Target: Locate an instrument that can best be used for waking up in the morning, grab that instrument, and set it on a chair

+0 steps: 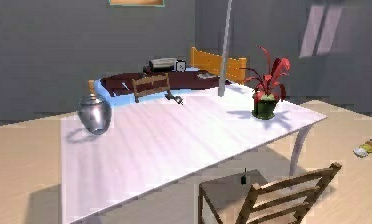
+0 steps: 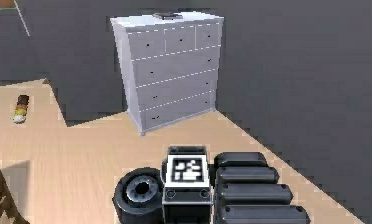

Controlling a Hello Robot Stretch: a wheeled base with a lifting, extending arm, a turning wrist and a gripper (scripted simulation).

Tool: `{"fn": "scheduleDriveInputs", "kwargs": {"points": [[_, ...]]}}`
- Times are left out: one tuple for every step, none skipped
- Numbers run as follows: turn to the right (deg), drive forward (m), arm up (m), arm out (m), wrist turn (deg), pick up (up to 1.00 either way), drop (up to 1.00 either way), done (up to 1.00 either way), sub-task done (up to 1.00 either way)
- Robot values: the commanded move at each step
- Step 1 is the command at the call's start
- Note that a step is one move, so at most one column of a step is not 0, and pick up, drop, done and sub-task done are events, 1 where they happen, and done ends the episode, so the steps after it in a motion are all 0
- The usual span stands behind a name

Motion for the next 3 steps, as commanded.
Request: {"fn": "scheduleDriveInputs", "kwargs": {"points": [[-3.0, 0.0, 0.0, 0.0, 0.0, 0.0, 0.0, 0.0, 0.0], [45.0, 0.0, 0.0, 0.0, 0.0, 0.0, 0.0, 0.0, 0.0], [42.0, 0.0, 0.0, 0.0, 0.0, 0.0, 0.0, 0.0, 0.0]]}}
